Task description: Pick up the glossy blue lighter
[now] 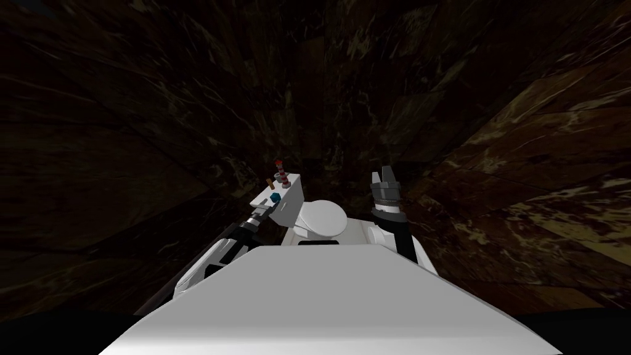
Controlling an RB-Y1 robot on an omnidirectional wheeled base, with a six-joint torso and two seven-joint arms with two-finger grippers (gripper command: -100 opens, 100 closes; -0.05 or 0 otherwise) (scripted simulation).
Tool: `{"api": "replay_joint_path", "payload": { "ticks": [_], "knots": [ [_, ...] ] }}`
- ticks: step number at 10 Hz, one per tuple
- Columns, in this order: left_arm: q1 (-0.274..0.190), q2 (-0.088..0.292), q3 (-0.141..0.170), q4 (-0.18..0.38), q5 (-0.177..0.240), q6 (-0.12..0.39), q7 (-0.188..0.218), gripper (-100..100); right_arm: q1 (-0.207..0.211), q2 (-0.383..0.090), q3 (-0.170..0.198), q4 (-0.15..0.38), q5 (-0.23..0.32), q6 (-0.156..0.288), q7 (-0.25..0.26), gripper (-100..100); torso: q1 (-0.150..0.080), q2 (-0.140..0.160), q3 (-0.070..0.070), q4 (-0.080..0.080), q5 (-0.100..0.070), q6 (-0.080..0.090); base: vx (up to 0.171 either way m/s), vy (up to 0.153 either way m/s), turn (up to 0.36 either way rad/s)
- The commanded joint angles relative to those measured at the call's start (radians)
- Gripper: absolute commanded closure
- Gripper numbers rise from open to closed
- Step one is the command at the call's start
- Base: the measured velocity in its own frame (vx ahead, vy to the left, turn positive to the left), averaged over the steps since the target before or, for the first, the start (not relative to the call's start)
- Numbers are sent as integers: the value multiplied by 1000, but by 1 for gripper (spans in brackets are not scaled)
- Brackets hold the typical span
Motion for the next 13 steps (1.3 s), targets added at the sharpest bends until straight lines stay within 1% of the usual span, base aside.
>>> {"api": "replay_joint_path", "payload": {
  "ticks": [1,2,3,4,5,6,7,8,9,10,11,12,13],
  "knots": [
    [-44,-15,-18,19,-34,43,17,-100,0,0,0,0,0,0,0,0,0,0,0,0,0,0,-60,36,-134],
    [-74,-30,-36,37,-67,67,34,-100,0,0,0,0,0,0,0,0,2,3,1,0,0,1,-115,116,-212],
    [-89,-30,-36,37,-67,86,34,-100,0,0,0,0,0,0,0,0,7,6,3,1,1,1,-94,107,-69],
    [-127,-45,-54,56,-101,114,52,-100,0,0,0,0,0,0,0,0,7,6,3,1,2,0,-108,103,-82],
    [-133,-45,-54,56,-101,130,52,-100,0,0,0,0,0,0,0,0,7,7,4,1,2,0,-91,75,-74],
    [-172,-59,-71,75,-134,164,69,-100,0,0,0,0,0,0,0,0,6,6,3,1,1,0,-97,59,-141],
    [-178,-59,-71,75,-134,173,69,-100,0,0,0,0,0,0,0,0,5,6,3,1,1,0,-71,42,-77],
    [-220,-74,-89,94,-168,213,86,-100,0,0,0,0,0,0,0,0,4,5,3,1,1,0,-71,59,-121],
    [-222,-74,-89,94,-168,216,86,-100,0,0,0,0,0,0,0,0,4,4,2,1,1,0,-71,61,-66],
    [-267,-89,-107,112,-201,256,103,-100,0,0,0,0,0,0,0,0,4,4,2,1,1,0,-97,65,-103],
    [-267,-89,-107,112,-201,259,103,-100,0,0,0,0,0,0,0,0,5,5,3,1,1,0,-81,59,-71],
    [-308,-104,-125,131,-235,303,120,-100,0,0,0,0,0,0,0,0,5,5,3,1,1,0,-78,73,-127],
    [-335,-119,-143,150,-267,333,138,-100,0,0,0,0,0,0,0,0,5,5,3,1,1,0,-133,89,-175]
  ]
}}
